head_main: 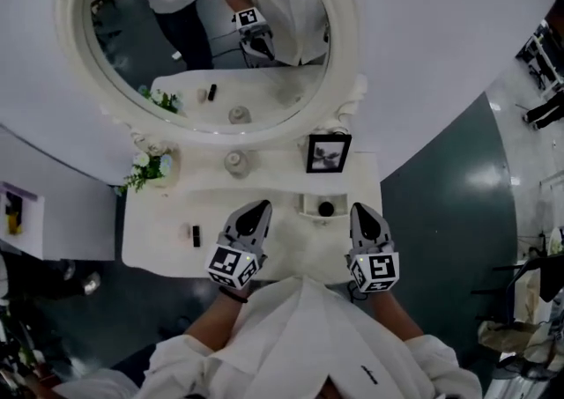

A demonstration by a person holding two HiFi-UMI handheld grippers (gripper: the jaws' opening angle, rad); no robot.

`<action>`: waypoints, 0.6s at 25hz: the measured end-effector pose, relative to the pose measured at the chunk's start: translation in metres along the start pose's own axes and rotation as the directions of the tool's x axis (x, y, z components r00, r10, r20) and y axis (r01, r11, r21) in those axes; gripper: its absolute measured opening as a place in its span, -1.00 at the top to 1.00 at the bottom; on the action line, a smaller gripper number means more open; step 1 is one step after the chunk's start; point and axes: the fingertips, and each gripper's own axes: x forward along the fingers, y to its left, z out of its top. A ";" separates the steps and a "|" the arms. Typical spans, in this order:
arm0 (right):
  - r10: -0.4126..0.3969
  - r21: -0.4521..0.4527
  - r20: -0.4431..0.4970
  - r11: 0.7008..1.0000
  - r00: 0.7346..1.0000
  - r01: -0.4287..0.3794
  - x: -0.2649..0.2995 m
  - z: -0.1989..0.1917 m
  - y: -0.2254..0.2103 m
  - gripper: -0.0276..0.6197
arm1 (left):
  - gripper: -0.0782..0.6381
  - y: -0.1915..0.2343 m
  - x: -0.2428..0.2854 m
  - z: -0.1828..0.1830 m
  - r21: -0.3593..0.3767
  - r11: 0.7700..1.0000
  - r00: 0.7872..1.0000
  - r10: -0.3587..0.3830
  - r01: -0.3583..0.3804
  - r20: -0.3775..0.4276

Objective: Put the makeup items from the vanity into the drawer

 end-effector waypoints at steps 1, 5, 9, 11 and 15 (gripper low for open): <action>-0.006 0.006 0.014 1.000 1.000 0.006 -0.004 0.007 -0.001 0.86 | 0.71 0.003 -0.005 0.007 0.015 1.000 1.000 0.008 -0.008 0.011; -0.035 0.027 0.058 0.999 0.998 0.033 -0.019 0.029 -0.006 0.86 | 0.71 0.013 -0.028 0.030 0.062 0.998 0.998 0.030 -0.034 0.057; -0.067 0.043 0.091 0.997 0.994 0.064 -0.030 0.044 -0.011 0.86 | 0.71 0.025 -0.048 0.047 0.108 0.992 0.994 0.060 -0.070 0.091; -0.076 0.043 0.107 0.996 0.991 0.072 -0.033 0.049 -0.012 0.86 | 0.71 0.033 -0.055 0.052 0.122 0.989 0.992 0.073 -0.085 0.105; -0.097 0.047 0.112 0.995 0.989 0.092 -0.039 0.050 -0.013 0.86 | 0.71 0.044 -0.062 0.050 0.121 0.986 0.989 0.101 -0.113 0.108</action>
